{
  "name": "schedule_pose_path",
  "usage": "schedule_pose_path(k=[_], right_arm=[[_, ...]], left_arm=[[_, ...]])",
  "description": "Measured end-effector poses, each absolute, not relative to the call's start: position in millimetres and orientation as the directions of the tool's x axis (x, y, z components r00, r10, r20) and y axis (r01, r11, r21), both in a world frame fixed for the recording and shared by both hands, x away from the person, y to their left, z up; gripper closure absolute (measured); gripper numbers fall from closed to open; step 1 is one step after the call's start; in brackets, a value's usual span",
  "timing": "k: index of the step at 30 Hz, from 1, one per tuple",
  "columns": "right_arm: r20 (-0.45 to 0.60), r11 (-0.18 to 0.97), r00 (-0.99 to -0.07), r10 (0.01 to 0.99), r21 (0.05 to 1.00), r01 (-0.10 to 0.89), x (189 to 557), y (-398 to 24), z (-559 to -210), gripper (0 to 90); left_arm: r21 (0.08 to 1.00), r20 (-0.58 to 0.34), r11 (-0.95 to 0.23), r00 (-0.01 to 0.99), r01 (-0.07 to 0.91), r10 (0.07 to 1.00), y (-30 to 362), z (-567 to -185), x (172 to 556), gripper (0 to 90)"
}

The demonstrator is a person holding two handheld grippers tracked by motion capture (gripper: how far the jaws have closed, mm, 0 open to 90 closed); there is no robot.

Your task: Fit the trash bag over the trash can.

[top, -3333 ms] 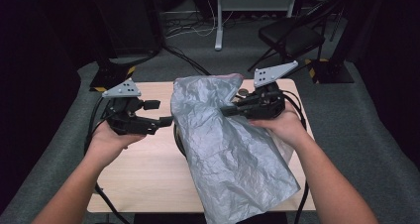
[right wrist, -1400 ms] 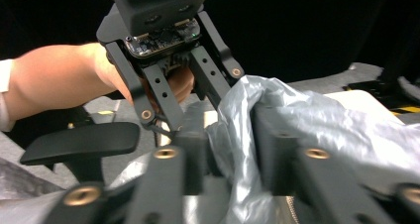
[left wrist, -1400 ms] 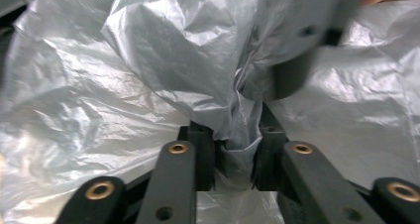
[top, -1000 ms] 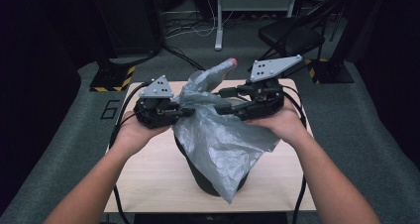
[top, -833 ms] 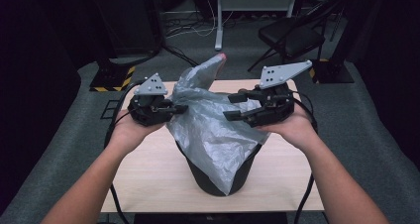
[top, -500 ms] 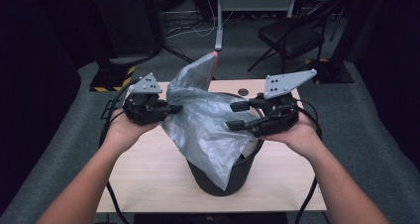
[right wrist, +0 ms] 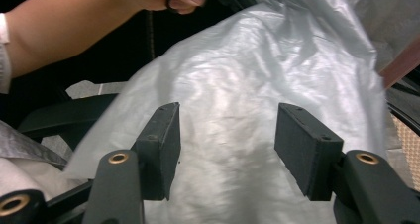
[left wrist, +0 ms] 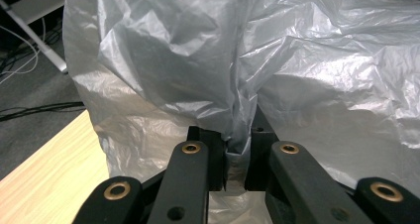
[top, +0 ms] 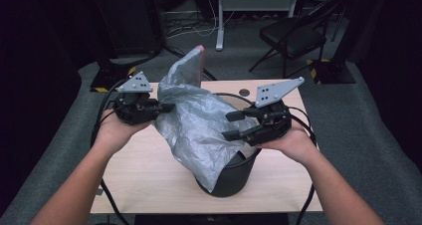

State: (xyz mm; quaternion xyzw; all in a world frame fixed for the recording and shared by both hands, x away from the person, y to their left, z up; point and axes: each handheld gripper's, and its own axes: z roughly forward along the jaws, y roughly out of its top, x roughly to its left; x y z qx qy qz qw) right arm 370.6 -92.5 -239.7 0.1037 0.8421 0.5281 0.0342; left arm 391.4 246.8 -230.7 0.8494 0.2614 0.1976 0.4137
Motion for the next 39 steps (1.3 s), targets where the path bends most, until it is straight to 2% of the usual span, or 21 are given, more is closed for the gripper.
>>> schedule_pose_path(k=[5, 7, 13, 14, 15, 16, 17, 20, 21, 27, 29, 34, 39], right_arm=[[0.037, 0.408, -0.984, 0.177, 0.907, 0.107, 364.0, -88.6, -237.3, 39.8], [-0.002, 0.423, -0.98, 0.197, 0.902, 0.083, 359.7, -84.3, -238.7, 35.2], [-0.03, 0.478, -0.977, 0.211, 0.875, 0.076, 361.7, -79.0, -246.7, 34.8], [-0.038, 0.494, -0.975, 0.217, 0.866, 0.076, 362.3, -78.1, -248.6, 38.7], [-0.037, 0.517, -0.978, 0.208, 0.853, 0.078, 363.7, -77.8, -250.4, 52.2], [-0.04, 0.527, -0.978, 0.207, 0.846, 0.077, 364.5, -77.8, -251.5, 57.8], [-0.041, 0.539, -0.977, 0.21, 0.839, 0.08, 365.8, -77.8, -252.4, 68.0], [-0.042, 0.555, -0.975, 0.217, 0.827, 0.088, 370.5, -79.2, -255.1, 85.9], [-0.042, 0.549, -0.974, 0.221, 0.831, 0.089, 372.1, -80.5, -255.4, 89.2], [-0.043, 0.512, -0.963, 0.265, 0.853, 0.103, 381.5, -88.0, -253.9, 89.8], [-0.027, 0.508, -0.953, 0.303, 0.85, 0.137, 391.4, -91.1, -255.4, 89.8], [-0.015, 0.556, -0.933, 0.359, 0.807, 0.201, 410.1, -89.8, -264.7, 89.8], [-0.035, 0.591, -0.928, 0.37, 0.78, 0.207, 415.0, -84.2, -269.9, 89.8]], left_arm=[[0.8, 0.118, -0.525, 0.783, 0.289, 0.61, 248.1, -233.9, 392.1, 82.7], [0.8, 0.11, -0.525, 0.788, 0.291, 0.605, 246.7, -237.2, 392.7, 82.7], [0.796, 0.109, -0.535, 0.8, 0.285, 0.59, 245.5, -239.1, 393.7, 82.7], [0.796, 0.108, -0.534, 0.801, 0.286, 0.589, 245.1, -239.3, 393.6, 82.7], [0.795, 0.108, -0.536, 0.802, 0.284, 0.587, 244.8, -239.5, 393.8, 82.7], [0.797, 0.106, -0.534, 0.806, 0.281, 0.582, 244.0, -239.8, 394.3, 82.7], [0.796, 0.103, -0.536, 0.811, 0.281, 0.577, 244.0, -239.6, 394.8, 82.7], [0.798, 0.097, -0.534, 0.815, 0.28, 0.572, 242.9, -239.7, 395.0, 82.8], [0.798, 0.097, -0.534, 0.815, 0.28, 0.572, 242.9, -239.7, 395.0, 82.8], [0.801, 0.091, -0.537, 0.833, 0.264, 0.545, 238.1, -240.1, 393.9, 82.8], [0.8, 0.092, -0.544, 0.844, 0.253, 0.528, 233.2, -240.4, 392.9, 82.8], [0.793, 0.106, -0.565, 0.861, 0.229, 0.498, 222.9, -239.9, 391.3, 82.9], [0.789, 0.115, -0.576, 0.871, 0.212, 0.478, 215.8, -239.2, 390.7, 82.8]])
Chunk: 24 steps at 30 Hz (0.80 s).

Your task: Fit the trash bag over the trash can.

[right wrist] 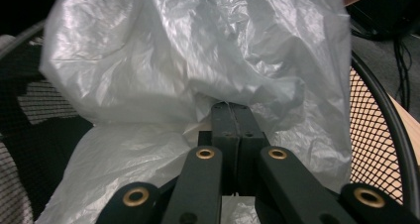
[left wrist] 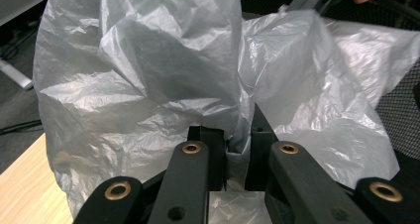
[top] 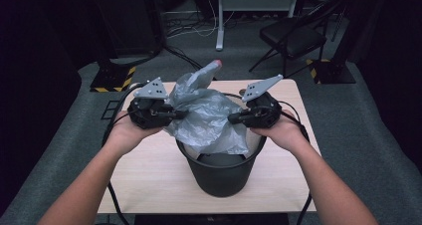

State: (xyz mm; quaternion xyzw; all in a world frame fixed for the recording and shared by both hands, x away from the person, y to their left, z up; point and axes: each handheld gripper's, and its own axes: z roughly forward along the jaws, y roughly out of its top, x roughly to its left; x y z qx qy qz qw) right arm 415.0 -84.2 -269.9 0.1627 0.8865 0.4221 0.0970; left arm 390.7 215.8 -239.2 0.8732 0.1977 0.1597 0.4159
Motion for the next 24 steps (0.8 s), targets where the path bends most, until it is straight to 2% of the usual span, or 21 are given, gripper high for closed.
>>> schedule_pose_path(k=[3, 12, 13, 14, 15, 17, 24], right_arm=[[-0.07, 0.622, -0.92, 0.386, 0.756, 0.204, 416.0, -79.8, -273.4, 89.7], [-0.065, 0.643, -0.911, 0.408, 0.729, 0.236, 417.9, -80.2, -279.4, 88.5], [-0.07, 0.644, -0.91, 0.409, 0.729, 0.233, 417.1, -81.0, -279.8, 85.9], [-0.071, 0.629, -0.902, 0.426, 0.74, 0.239, 414.9, -84.1, -279.9, 75.7], [-0.069, 0.619, -0.9, 0.431, 0.748, 0.239, 414.0, -86.4, -279.6, 71.1], [-0.058, 0.593, -0.898, 0.437, 0.769, 0.239, 410.8, -91.8, -277.2, 65.9], [-0.034, 0.531, -0.903, 0.428, 0.818, 0.221, 397.1, -107.4, -263.5, 59.8]], left_arm=[[0.79, 0.11, -0.577, 0.877, 0.208, 0.468, 210.9, -240.3, 391.1, 82.8], [0.779, 0.099, -0.592, 0.892, 0.207, 0.442, 195.6, -249.6, 390.6, 82.8], [0.775, 0.104, -0.598, 0.892, 0.205, 0.44, 194.7, -250.0, 390.8, 82.8], [0.773, 0.103, -0.6, 0.892, 0.207, 0.44, 193.9, -250.6, 390.7, 82.8], [0.77, 0.101, -0.603, 0.893, 0.208, 0.438, 192.5, -251.8, 391.1, 82.7], [0.766, 0.101, -0.607, 0.892, 0.213, 0.44, 190.9, -253.5, 391.9, 82.7], [0.745, 0.105, -0.628, 0.889, 0.227, 0.446, 184.2, -261.4, 395.7, 82.6]])
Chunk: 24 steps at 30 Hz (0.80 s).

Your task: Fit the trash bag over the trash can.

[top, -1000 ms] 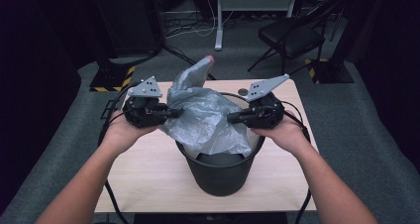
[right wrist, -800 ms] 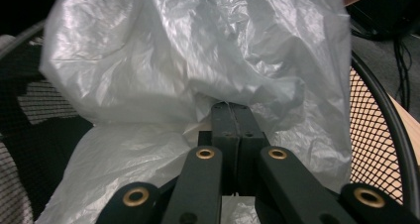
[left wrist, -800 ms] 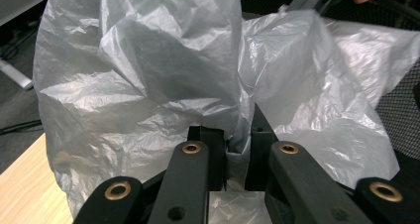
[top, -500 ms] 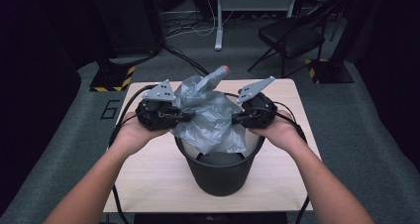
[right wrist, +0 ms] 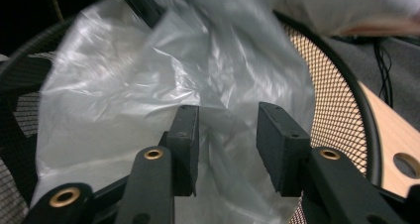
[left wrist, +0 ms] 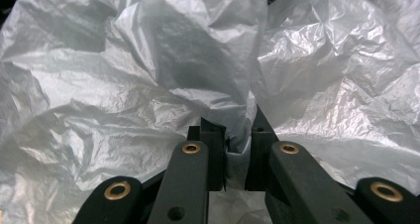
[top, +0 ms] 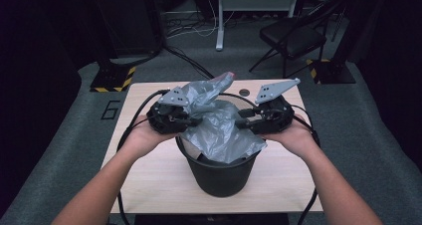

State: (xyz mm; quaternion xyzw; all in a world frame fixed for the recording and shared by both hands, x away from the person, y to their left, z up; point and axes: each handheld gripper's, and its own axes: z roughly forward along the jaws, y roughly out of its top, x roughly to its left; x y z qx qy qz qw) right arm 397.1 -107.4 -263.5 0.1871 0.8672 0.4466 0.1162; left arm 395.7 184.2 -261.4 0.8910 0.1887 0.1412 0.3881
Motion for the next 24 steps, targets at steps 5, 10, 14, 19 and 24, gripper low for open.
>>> schedule_pose_path(k=[5, 10, 14, 19, 24], right_arm=[[-0.016, 0.513, -0.915, 0.403, 0.832, 0.211, 391.8, -110.1, -258.0, 58.7], [-0.01, 0.495, -0.92, 0.392, 0.845, 0.202, 384.3, -111.8, -252.5, 50.9], [-0.018, 0.481, -0.913, 0.408, 0.854, 0.198, 386.2, -107.6, -249.3, 48.4], [-0.011, 0.458, -0.904, 0.427, 0.865, 0.205, 399.6, -95.9, -248.7, 43.0], [0.013, 0.435, -0.902, 0.432, 0.873, 0.22, 409.8, -85.9, -245.6, 41.1]], left_arm=[[0.742, 0.101, -0.628, 0.888, 0.234, 0.449, 181.4, -264.1, 397.7, 82.6], [0.744, 0.094, -0.625, 0.888, 0.237, 0.449, 180.4, -265.4, 398.1, 82.5], [0.741, 0.096, -0.632, 0.896, 0.227, 0.434, 177.9, -266.4, 394.4, 82.3], [0.737, 0.086, -0.636, 0.902, 0.228, 0.423, 174.8, -269.8, 394.4, 81.9], [0.733, 0.082, -0.642, 0.908, 0.225, 0.412, 172.7, -271.2, 394.5, 81.2]])
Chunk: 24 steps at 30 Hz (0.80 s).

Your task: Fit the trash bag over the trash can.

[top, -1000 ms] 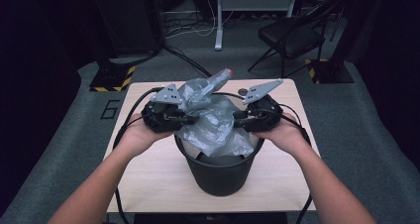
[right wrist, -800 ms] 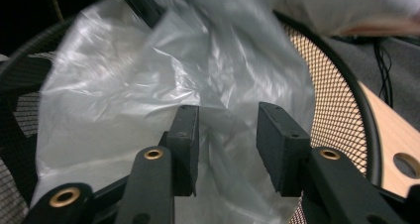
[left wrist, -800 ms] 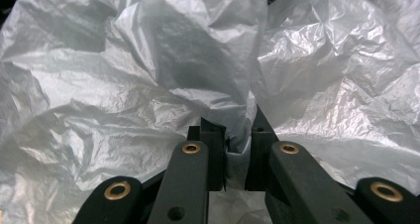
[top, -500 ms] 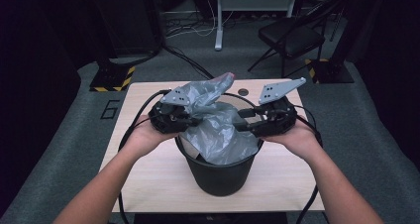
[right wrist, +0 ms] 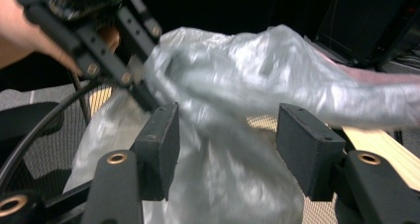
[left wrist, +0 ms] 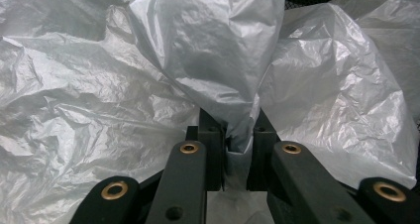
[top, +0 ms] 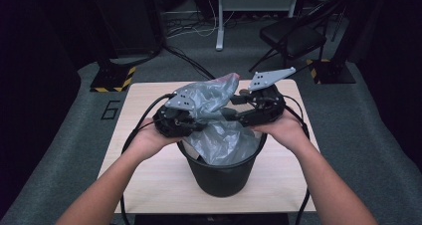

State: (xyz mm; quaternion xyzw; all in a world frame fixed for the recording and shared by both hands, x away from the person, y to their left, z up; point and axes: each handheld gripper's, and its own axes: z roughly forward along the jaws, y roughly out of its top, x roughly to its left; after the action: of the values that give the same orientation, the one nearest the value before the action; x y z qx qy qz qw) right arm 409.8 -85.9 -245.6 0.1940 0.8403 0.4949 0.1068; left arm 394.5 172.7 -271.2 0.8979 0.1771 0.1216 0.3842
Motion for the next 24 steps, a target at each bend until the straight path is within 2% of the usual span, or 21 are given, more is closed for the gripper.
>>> schedule_pose_path(k=[6, 10, 11, 12, 13, 14, 15, 20, 22, 23, 24], right_arm=[[0.047, 0.433, -0.911, 0.41, 0.869, 0.24, 420.3, -72.6, -244.5, 38.1], [0.059, 0.456, -0.92, 0.387, 0.855, 0.247, 424.5, -64.4, -248.3, 41.1], [0.054, 0.475, -0.924, 0.38, 0.845, 0.245, 425.0, -60.3, -249.9, 45.4], [0.054, 0.475, -0.924, 0.38, 0.845, 0.245, 425.0, -60.3, -249.9, 45.4], [0.042, 0.494, -0.927, 0.373, 0.837, 0.237, 425.0, -56.6, -250.9, 54.5], [0.042, 0.494, -0.927, 0.373, 0.837, 0.237, 425.0, -56.6, -250.9, 54.5], [0.038, 0.5, -0.928, 0.37, 0.834, 0.233, 424.9, -54.9, -251.4, 58.1], [0.03, 0.537, -0.945, 0.326, 0.816, 0.212, 425.0, -48.7, -253.6, 81.8], [0.025, 0.541, -0.947, 0.321, 0.815, 0.205, 424.6, -48.6, -253.7, 83.8], [0.011, 0.549, -0.948, 0.317, 0.813, 0.193, 423.1, -49.1, -253.2, 85.4], [0.011, 0.549, -0.948, 0.317, 0.813, 0.193, 423.1, -49.1, -253.2, 85.4]], left_arm=[[0.734, 0.076, -0.64, 0.909, 0.227, 0.409, 170.4, -273.3, 394.9, 80.1], [0.734, 0.066, -0.638, 0.911, 0.231, 0.407, 168.7, -275.3, 395.4, 79.6], [0.738, 0.057, -0.632, 0.911, 0.237, 0.408, 167.8, -275.5, 395.4, 79.3], [0.738, 0.057, -0.632, 0.911, 0.237, 0.408, 167.8, -275.5, 395.4, 79.2], [0.735, 0.058, -0.637, 0.915, 0.231, 0.399, 167.1, -275.6, 395.6, 79.3], [0.735, 0.058, -0.637, 0.915, 0.231, 0.399, 167.1, -275.6, 395.6, 79.2], [0.736, 0.055, -0.636, 0.915, 0.233, 0.399, 166.6, -275.8, 395.5, 79.2], [0.745, 0.041, -0.626, 0.921, 0.23, 0.388, 167.1, -276.4, 394.0, 76.6], [0.748, 0.035, -0.622, 0.921, 0.232, 0.387, 167.7, -276.2, 393.8, 74.9], [0.75, 0.03, -0.617, 0.92, 0.237, 0.39, 168.4, -275.9, 393.5, 68.5], [0.755, 0.026, -0.61, 0.918, 0.241, 0.395, 169.5, -275.5, 393.1, 68.5]])
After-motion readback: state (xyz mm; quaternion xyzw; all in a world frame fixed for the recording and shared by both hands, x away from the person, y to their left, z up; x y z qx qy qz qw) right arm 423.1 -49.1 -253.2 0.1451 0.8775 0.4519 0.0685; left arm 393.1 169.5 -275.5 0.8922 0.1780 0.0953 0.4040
